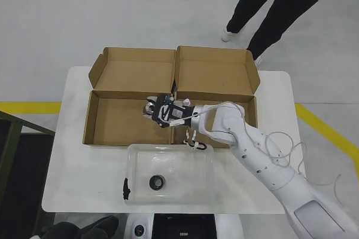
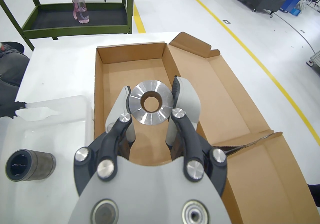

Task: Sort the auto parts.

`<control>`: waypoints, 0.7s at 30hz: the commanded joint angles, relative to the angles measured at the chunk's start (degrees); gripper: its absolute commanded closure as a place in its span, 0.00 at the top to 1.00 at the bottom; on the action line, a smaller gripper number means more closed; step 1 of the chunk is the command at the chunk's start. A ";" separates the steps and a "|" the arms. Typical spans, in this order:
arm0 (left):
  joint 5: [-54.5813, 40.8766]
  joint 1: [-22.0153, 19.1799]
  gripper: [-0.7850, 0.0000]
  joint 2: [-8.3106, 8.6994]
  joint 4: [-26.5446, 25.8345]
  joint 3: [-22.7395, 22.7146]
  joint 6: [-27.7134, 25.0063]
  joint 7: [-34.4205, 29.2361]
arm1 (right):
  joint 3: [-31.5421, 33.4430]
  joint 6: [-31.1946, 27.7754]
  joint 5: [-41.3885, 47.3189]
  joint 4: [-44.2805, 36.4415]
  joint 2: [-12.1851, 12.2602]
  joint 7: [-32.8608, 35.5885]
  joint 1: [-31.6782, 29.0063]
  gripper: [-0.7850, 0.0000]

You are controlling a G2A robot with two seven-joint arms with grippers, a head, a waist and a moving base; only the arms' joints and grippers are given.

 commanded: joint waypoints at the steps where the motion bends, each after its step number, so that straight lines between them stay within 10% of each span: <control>1: 0.00 0.00 1.00 0.00 0.00 0.00 0.00 0.00 | -0.78 0.49 -0.28 2.39 -0.60 0.42 1.74 0.00; 21: 0.00 0.00 1.00 0.00 0.00 0.00 0.00 0.00 | -10.15 -2.46 4.86 21.76 -7.85 6.12 12.99 0.00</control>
